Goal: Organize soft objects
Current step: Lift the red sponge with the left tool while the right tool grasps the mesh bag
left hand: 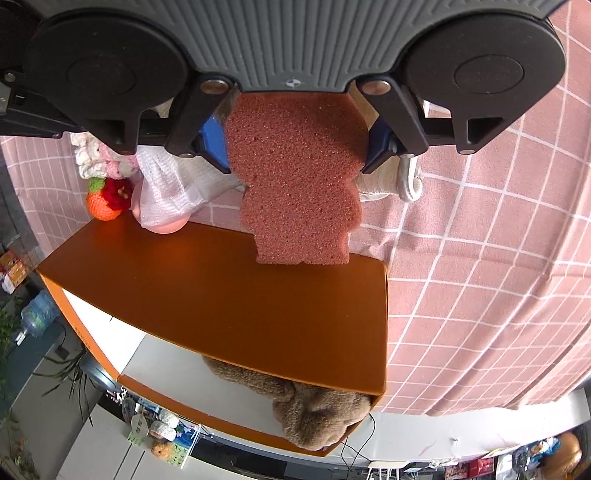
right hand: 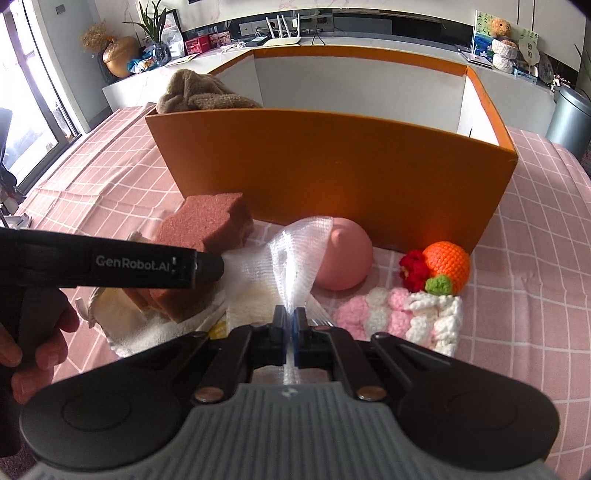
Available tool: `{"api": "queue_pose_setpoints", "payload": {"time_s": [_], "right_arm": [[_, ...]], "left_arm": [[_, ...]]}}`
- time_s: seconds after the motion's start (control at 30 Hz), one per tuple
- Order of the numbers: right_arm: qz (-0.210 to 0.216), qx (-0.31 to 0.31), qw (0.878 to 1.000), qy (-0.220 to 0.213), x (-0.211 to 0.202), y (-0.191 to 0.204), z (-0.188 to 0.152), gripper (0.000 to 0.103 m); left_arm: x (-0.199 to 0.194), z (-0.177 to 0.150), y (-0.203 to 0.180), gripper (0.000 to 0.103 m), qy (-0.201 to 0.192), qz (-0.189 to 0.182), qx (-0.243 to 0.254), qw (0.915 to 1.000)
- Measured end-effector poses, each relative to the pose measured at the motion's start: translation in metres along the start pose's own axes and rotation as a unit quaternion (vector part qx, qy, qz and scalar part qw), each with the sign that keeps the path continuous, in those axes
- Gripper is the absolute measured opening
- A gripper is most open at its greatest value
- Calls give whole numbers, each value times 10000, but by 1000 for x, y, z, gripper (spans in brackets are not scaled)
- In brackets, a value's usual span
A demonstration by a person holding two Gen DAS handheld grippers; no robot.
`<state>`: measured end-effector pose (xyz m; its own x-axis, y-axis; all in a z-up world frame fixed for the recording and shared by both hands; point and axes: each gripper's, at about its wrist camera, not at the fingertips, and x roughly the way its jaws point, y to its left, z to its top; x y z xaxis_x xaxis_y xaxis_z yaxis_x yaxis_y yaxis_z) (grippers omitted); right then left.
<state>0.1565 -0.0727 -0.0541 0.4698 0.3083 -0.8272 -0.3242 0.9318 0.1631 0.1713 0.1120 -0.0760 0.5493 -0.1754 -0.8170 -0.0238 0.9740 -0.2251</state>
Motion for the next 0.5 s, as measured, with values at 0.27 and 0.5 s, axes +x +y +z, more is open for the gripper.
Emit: {"api": "queue_pose_setpoints", "payload": {"time_s": [0.27,0.5], "right_arm": [[32,198,9995,-259,-21,-8,1,0],[191,466,9970,-594,-53,-19,4,0]], "left_arm": [[-28,-4,3,79,-405,-36,-13,9992],[-62,-9,2,79,-693,-111,-76,9975]]}}
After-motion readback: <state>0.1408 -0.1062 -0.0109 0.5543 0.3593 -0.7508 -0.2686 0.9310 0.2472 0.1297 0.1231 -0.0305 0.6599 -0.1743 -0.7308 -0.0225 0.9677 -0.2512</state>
